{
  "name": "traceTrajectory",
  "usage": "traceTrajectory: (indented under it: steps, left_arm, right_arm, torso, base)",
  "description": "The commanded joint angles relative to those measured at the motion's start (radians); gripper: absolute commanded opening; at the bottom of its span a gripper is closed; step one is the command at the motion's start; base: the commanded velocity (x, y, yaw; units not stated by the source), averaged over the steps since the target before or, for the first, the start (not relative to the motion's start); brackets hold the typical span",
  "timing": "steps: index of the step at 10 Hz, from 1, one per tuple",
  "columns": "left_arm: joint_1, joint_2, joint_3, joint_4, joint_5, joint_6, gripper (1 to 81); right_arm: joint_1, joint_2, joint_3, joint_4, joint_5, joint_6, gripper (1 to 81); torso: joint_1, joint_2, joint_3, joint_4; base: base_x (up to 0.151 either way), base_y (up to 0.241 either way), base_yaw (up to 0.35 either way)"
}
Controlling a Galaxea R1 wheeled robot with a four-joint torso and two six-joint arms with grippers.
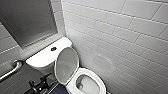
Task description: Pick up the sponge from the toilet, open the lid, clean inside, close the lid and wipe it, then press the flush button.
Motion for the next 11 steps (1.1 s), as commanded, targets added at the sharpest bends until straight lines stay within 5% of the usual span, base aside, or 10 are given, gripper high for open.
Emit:
traceTrajectory:
  steps: [1,2,5,6,7,9,11]
  left_arm:
    - [-0.042,-0.083,0.029,0.049,0.025,0.001,81.1]
    - [0.001,-0.102,0.015,0.11,0.039,0.024,81.1]
    - [0.095,-0.082,-0.02,0.722,0.272,0.047,81.1]
    - [0.098,-0.076,0.016,0.943,0.379,0.044,81.1]
    - [0.1,-0.077,0.094,1.142,0.583,0.05,81.1]
    - [0.162,-0.064,0.2,1.365,0.824,0.053,81.1]
    - [0.31,-0.025,0.205,1.5,0.92,0.053,81.1]
  right_arm:
    - [0.0,-0.037,0.013,-0.034,-0.048,0.0,1.0]
    - [0.0,-0.041,0.007,-0.034,-0.048,0.001,1.0]
    - [0.006,-0.057,-0.013,-0.053,-0.046,0.0,1.0]
    - [0.005,-0.065,-0.019,-0.076,-0.043,0.0,1.0]
    - [0.001,-0.071,-0.028,-0.097,-0.042,-0.002,1.0]
    - [-0.003,-0.076,-0.036,-0.102,-0.028,-0.002,1.0]
    - [-0.014,-0.074,-0.044,-0.102,0.025,-0.002,1.0]
  torso:
    - [0.0,0.0,0.0,0.0]
    - [0.0,0.0,0.0,0.0]
    - [0.0,0.0,0.0,0.0]
    - [0.0,0.0,0.0,0.0]
    - [0.0,0.0,0.0,0.0]
    - [0.0,0.0,0.0,0.0]
    - [0.0,0.0,0.0,0.0]
  base:
    - [0.0,0.0,0.0]
    - [0.0,0.0,0.0]
    - [0.0,0.0,0.0]
    - [0.0,0.0,0.0]
    - [0.0,0.0,0.0]
    - [0.0,0.0,0.0]
    - [0.0,0.0,0.0]
